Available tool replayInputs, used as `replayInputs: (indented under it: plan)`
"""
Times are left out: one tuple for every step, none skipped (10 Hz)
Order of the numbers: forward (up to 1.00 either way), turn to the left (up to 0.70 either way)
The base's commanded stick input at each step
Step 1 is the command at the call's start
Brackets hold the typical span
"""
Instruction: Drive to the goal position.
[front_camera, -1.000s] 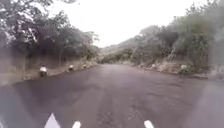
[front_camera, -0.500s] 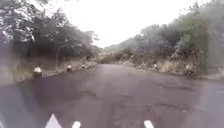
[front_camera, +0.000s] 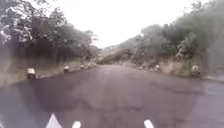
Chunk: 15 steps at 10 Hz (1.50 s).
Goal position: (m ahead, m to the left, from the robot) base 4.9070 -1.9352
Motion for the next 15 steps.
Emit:
replayInputs:
  plan:
    - [1.00, 0.00]
    - [1.00, 0.00]
    - [1.00, 0.00]
    - [1.00, 0.00]
    - [1.00, 0.00]
    - [1.00, 0.00]
    - [1.00, 0.00]
    - [1.00, 0.00]
    - [1.00, 0.00]
    - [1.00, 0.00]
    - [1.00, 0.00]
    - [1.00, 0.00]
    - [1.00, 0.00]
    - [1.00, 0.00]
    - [1.00, 0.00]
